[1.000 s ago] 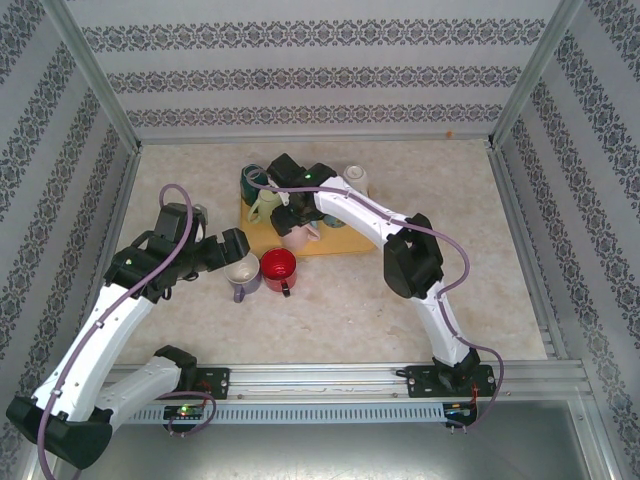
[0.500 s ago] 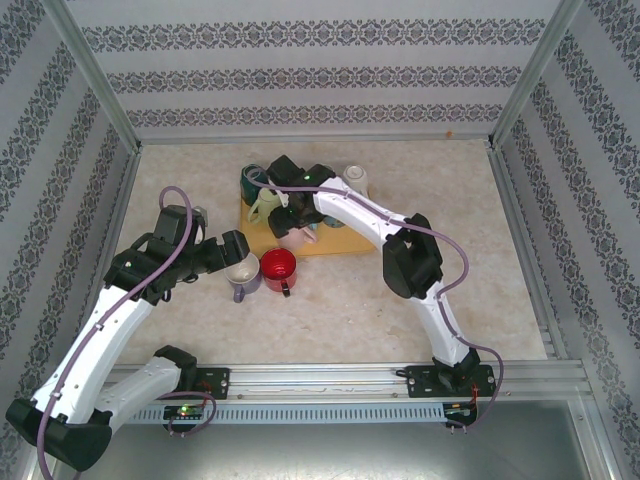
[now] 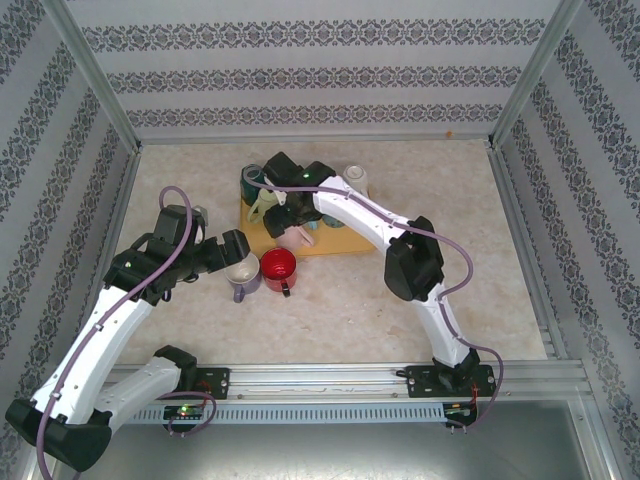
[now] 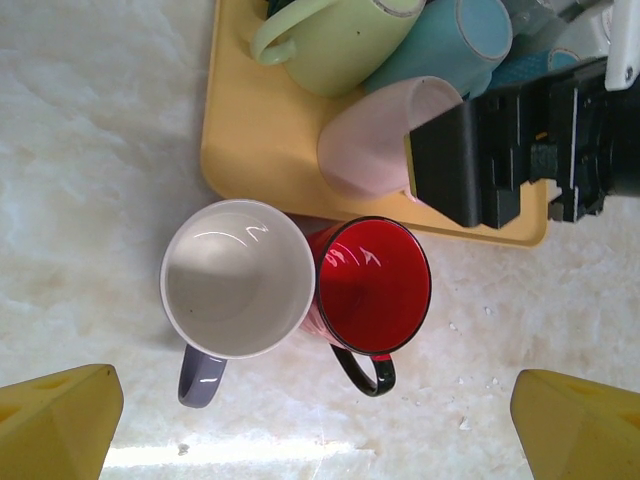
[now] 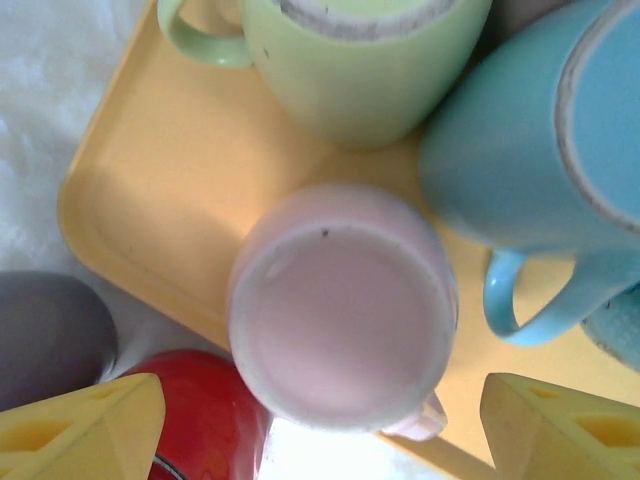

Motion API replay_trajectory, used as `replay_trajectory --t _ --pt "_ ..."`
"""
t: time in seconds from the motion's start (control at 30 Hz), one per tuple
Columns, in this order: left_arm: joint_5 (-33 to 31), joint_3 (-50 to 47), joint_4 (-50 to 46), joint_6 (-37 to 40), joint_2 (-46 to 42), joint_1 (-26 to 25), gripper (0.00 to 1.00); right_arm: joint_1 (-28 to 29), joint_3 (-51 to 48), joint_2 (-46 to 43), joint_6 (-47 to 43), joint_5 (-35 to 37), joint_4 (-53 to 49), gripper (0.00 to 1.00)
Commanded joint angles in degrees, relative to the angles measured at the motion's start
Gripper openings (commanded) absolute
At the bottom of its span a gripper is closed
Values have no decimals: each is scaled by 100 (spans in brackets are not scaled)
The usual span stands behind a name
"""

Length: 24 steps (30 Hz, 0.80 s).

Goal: Turn the mug right side up

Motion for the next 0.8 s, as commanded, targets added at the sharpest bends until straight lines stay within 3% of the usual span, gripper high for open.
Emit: replay_trajectory --t 0.0,0.5,0.63,0.77 --pt "85 -68 110 45 -40 -50 100 -50 231 316 -166 219 -126 83" --pt "197 -209 204 36 -21 -74 100 -76 640 1026 -167 399 -84 83" --pt "198 -203 229 50 3 -78 100 -101 694 963 -114 241 -23 70" --pt "180 -146 243 63 32 -88 100 -147 796 757 -45 111 -5 49"
